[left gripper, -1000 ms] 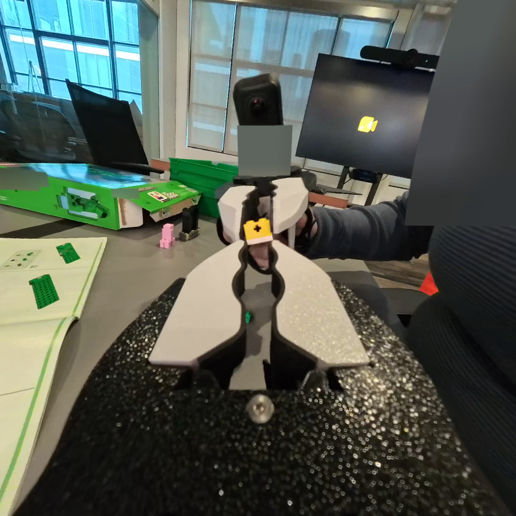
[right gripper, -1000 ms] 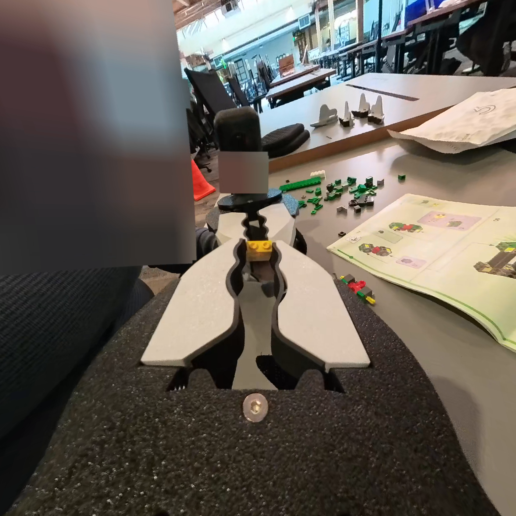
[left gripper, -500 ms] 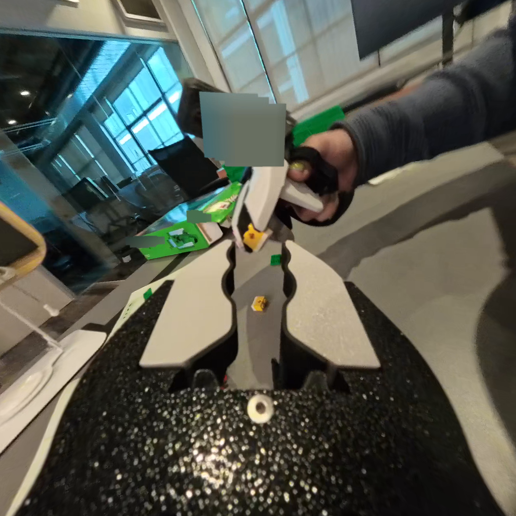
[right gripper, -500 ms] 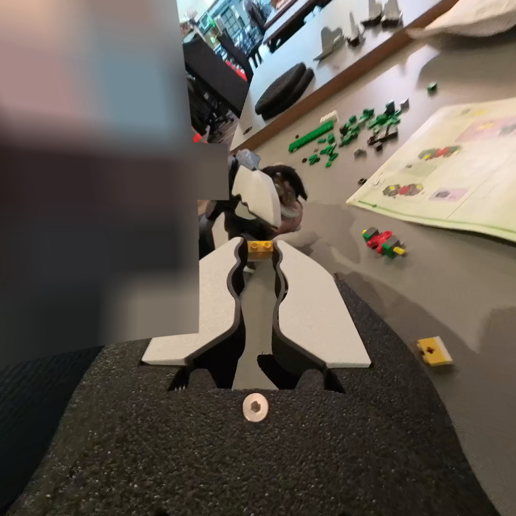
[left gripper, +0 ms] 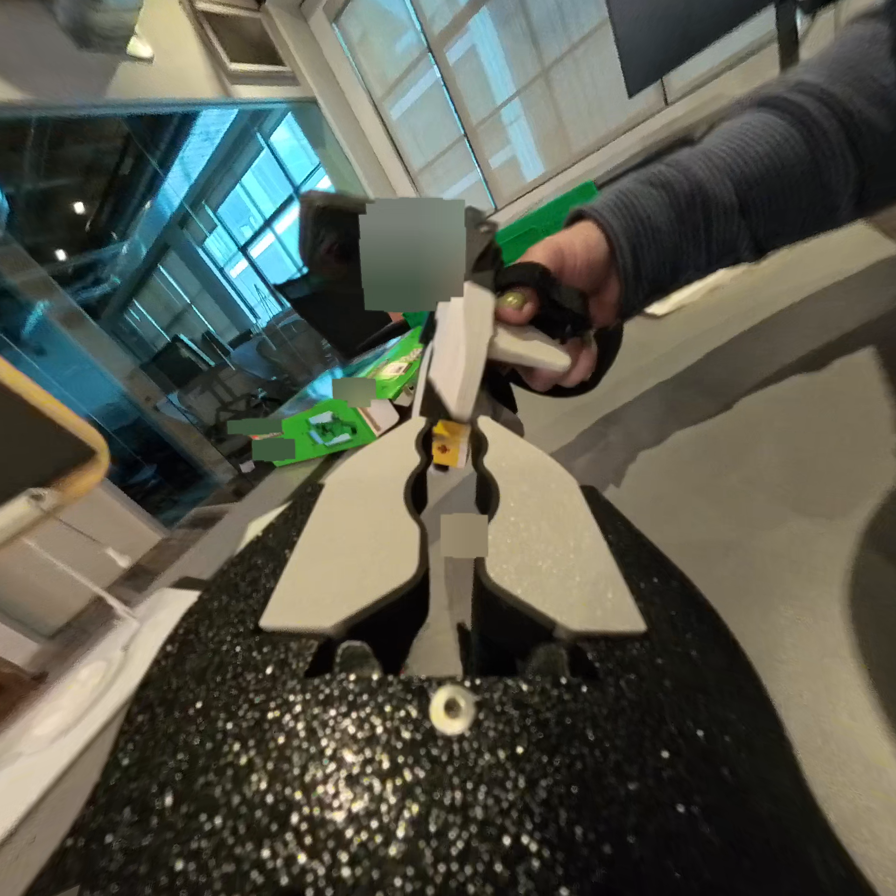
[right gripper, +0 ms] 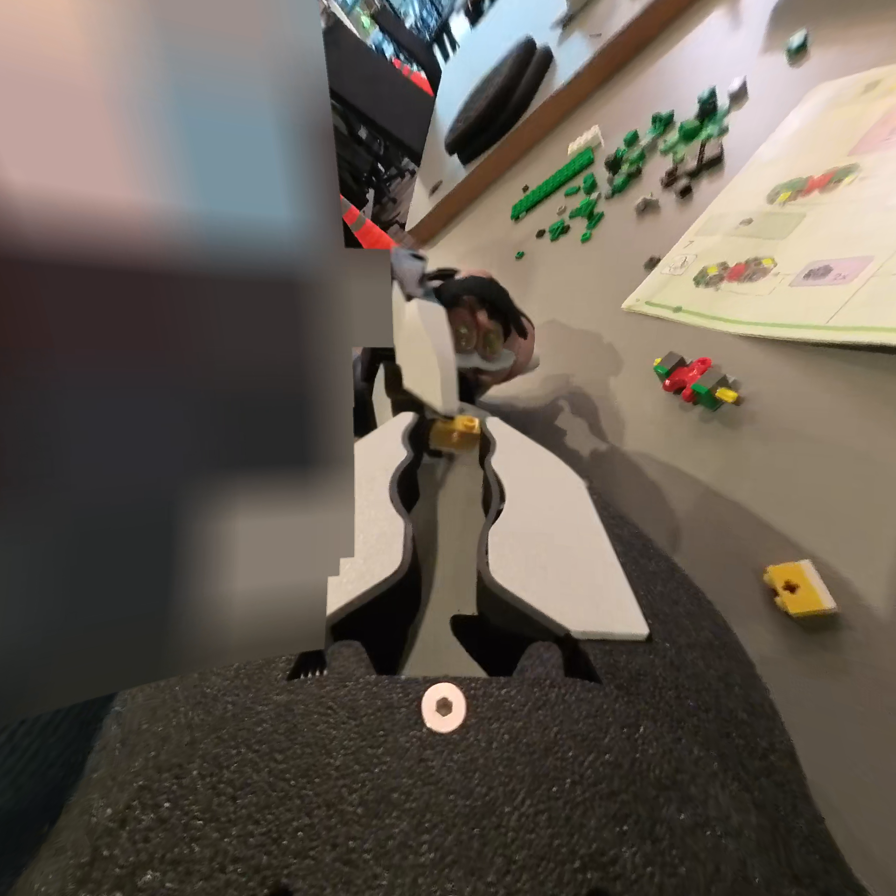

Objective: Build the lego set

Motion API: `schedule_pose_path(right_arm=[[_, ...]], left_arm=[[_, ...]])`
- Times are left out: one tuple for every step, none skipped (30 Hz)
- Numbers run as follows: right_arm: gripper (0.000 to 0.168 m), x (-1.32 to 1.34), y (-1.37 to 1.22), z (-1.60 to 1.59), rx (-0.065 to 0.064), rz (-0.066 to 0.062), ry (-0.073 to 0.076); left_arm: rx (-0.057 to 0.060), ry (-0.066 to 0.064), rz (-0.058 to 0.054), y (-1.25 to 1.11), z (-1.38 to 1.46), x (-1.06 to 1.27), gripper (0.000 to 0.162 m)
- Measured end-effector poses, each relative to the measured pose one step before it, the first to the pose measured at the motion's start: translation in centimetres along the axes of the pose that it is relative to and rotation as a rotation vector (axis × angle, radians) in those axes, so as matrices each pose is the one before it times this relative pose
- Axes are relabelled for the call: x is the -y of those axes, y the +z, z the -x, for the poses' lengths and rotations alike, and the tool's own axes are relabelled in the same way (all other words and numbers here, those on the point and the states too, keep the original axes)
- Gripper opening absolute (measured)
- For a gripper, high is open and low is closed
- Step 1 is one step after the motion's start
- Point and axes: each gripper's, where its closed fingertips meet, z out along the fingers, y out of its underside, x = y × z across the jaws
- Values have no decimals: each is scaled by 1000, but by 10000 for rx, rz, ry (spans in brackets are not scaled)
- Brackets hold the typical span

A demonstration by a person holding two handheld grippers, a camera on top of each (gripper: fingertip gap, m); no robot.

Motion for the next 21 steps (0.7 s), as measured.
schedule_pose_path(right_arm=[[28, 369, -187, 190, 28, -306, -450], [33, 322, -270, 130, -88, -263, -610], [36, 152, -265, 27, -248, -121, -738], [37, 65, -232, -85, -392, -23, -816], [37, -48, -182, -167, -525, 103, -924], [37, -158, -121, -277, -652, 215, -959], [37, -138, -30, -202, -607, 245, -892], [35, -9, 51, -129, -521, 184, -712], [34, 57, 126, 1, -350, 142, -505], [34, 153, 182, 192, -141, 69, -322], [34, 224, 182, 212, -59, -14, -204], [33, 152, 180, 112, -65, 8, -114], [31, -15, 155, 192, 64, 90, -62], [30, -46, 138, 102, 41, 84, 1], [29, 0, 85, -7, -32, 6, -1], [26, -15, 38, 63, 24, -9, -10], [22, -46, 32, 128, 73, 10, -22], [18, -11, -21, 114, 51, -11, -43], [14, -40, -27, -99, -116, 0, -94], [14, -55, -42, -77, -107, 13, -210], [15, -82, -52, -113, -141, 50, -260]], left_arm=[[-24, -599, -54, -35, 300, -45, 15], [-97, -707, -188, -116, 254, 128, 15], [-75, -740, -289, -170, 314, 287, 14], [-41, -652, -273, -192, 342, 281, 14], [13, -516, -215, -179, 367, 220, 14], [2, -420, -200, -166, 287, 214, 14], [-34, -327, -182, -137, 176, 223, 14], [-71, -210, -133, -72, 47, 159, 14], [-149, -153, -90, -7, -128, 72, 14], [-219, -181, -85, 69, -260, 34, 14], [-224, -227, -101, 98, -276, 13, 15], [-161, -216, -121, 88, -210, 27, 15], [-78, -121, -103, 49, -108, 13, 15], [-65, -20, -33, 29, -103, -51, 15], [-72, 3, 24, 47, -118, -88, 15], [-79, -19, 29, 68, -136, -89, 15], [-31, -38, 7, 66, -63, -46, 15], [-8, -32, -22, 13, -14, -13, 15], [-62, -66, -29, 10, -64, 18, 15], [-12, -135, 3, 42, -8, -38, 15], [28, -206, 23, 59, 65, -60, 16]])
